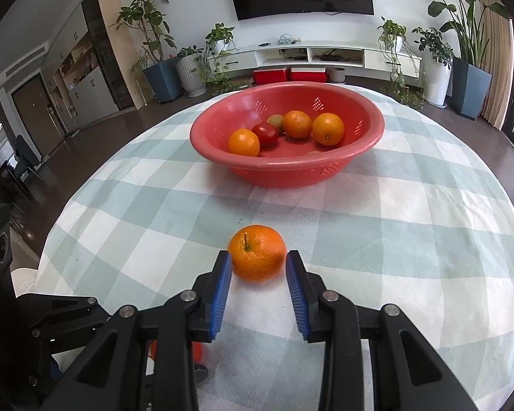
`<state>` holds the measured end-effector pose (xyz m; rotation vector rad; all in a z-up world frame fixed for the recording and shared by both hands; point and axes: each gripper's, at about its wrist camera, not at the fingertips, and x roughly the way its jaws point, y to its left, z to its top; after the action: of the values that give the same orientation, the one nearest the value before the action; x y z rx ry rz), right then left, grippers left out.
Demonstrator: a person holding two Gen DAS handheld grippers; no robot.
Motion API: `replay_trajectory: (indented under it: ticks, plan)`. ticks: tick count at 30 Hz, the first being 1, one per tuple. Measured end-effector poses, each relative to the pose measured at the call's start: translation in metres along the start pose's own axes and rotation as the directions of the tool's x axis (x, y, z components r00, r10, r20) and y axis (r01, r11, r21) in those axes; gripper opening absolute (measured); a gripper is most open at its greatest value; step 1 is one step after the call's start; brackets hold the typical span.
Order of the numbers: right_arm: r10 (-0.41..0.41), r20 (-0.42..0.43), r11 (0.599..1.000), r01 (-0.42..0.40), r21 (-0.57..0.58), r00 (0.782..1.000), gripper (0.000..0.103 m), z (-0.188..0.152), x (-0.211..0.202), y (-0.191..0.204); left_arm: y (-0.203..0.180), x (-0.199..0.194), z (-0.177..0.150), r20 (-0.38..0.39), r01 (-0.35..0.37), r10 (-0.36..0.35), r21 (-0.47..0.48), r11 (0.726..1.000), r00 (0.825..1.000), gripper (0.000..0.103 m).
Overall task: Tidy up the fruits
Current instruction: 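Lift the orange with the right tool while the left tool lifts the tomato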
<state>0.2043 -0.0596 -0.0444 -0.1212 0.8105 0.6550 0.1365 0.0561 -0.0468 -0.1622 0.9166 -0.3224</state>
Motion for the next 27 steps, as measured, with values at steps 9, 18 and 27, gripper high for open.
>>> replay_trajectory:
  ticks: [9, 18, 27]
  plan:
    - [-0.029, -0.004, 0.998, 0.029, -0.053, 1.000, 0.040, 0.008, 0.011, 0.010, 0.001, 0.001, 0.000, 0.001, 0.004, -0.004, -0.004, 1.000, 1.000, 0.030]
    - [-0.036, -0.010, 0.996, 0.035, -0.077, 0.999, 0.041, 0.009, 0.017, 0.015, 0.001, 0.001, -0.001, 0.001, 0.006, -0.006, -0.008, 1.000, 1.000, 0.030]
    - [-0.031, -0.022, 0.997, 0.029, -0.073, 0.999, 0.041, 0.007, 0.021, 0.015, 0.001, 0.001, -0.001, 0.001, 0.006, -0.006, -0.008, 1.000, 1.000, 0.030]
